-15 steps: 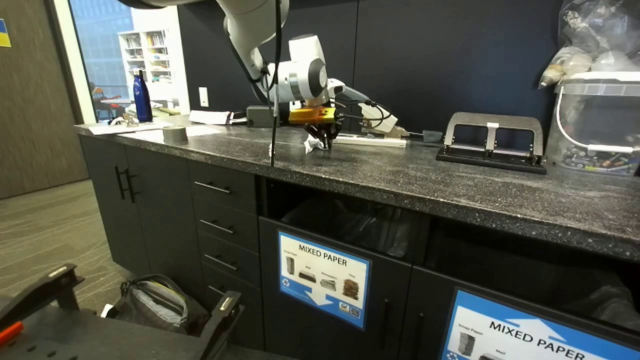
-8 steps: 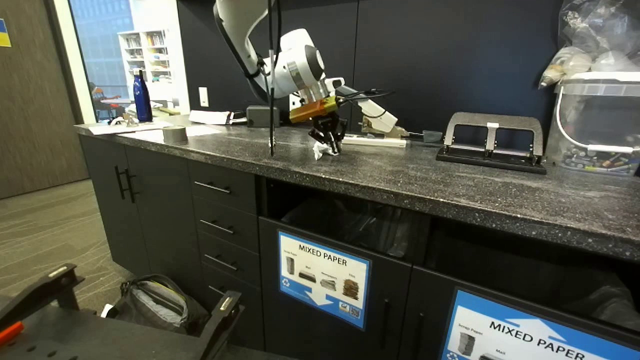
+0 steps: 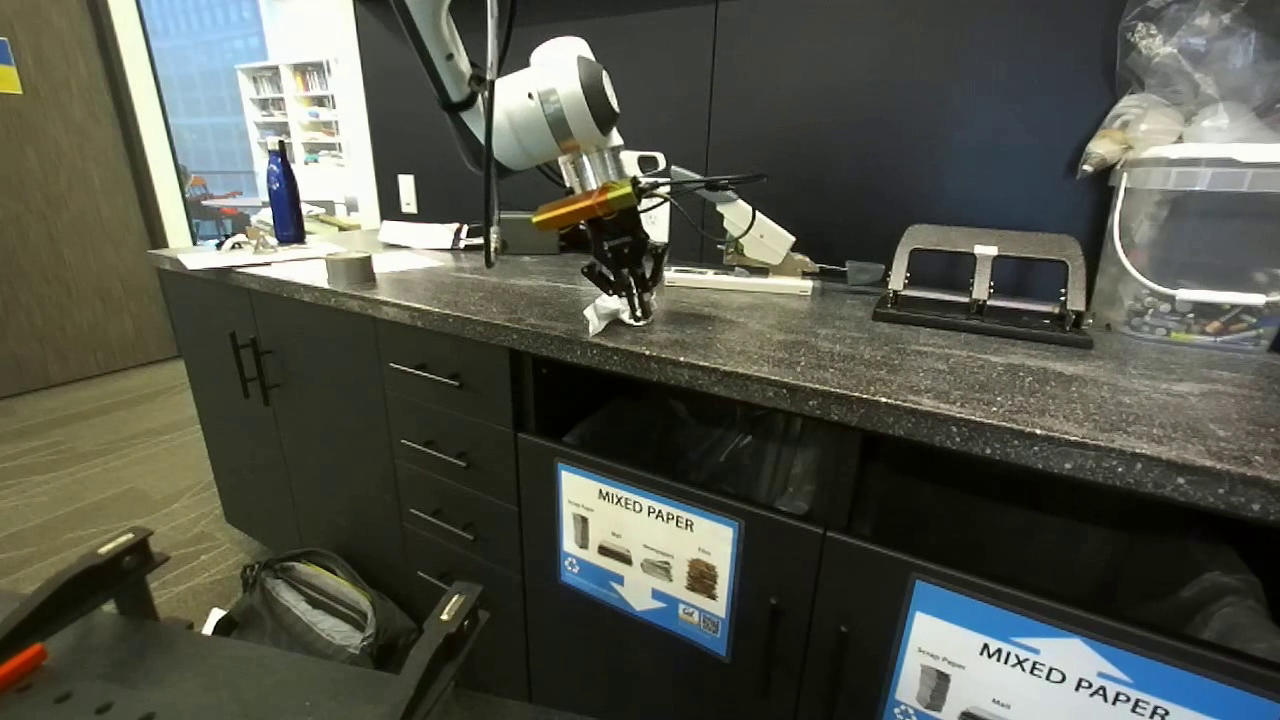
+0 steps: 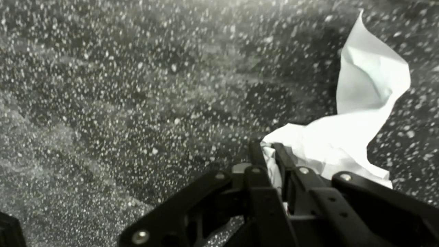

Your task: Pick up the pieces of paper from the countertop and put them in the left bin.

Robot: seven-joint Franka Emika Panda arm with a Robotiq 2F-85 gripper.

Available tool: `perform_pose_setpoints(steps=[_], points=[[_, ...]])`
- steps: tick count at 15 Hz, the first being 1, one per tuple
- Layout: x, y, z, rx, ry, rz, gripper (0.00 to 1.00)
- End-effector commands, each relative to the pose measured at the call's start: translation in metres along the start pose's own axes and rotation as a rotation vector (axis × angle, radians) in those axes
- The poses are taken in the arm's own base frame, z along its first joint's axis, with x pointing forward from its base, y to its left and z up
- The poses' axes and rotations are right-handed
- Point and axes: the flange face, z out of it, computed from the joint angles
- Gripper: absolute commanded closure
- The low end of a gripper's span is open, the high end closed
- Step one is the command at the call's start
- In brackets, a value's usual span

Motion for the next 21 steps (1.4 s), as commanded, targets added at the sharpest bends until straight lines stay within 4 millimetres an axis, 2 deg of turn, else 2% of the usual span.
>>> perform_pose_setpoints(steps=[1,6,11,14,16,18,20,21], points=[[-0.050,-0.008,-0.003,0.071,-0.025,0.086,0.91],[-0.107,-0.011,-0.011,0.143,-0.036,0.140,0.91],[-0.179,-0.013,-0.015,0.185,-0.084,0.150,0.91],[-0.235,-0.017,0.013,0.195,-0.060,0.189,0.91],[-0.253,-0.016,0.033,0.198,-0.004,0.235,0.91],[-0.254,-0.011,0.051,0.170,0.097,0.251,0.92],[-0.245,-0.003,0.076,0.132,0.197,0.245,0.92],[-0.241,-0.002,0.079,0.113,0.257,0.259,0.91]])
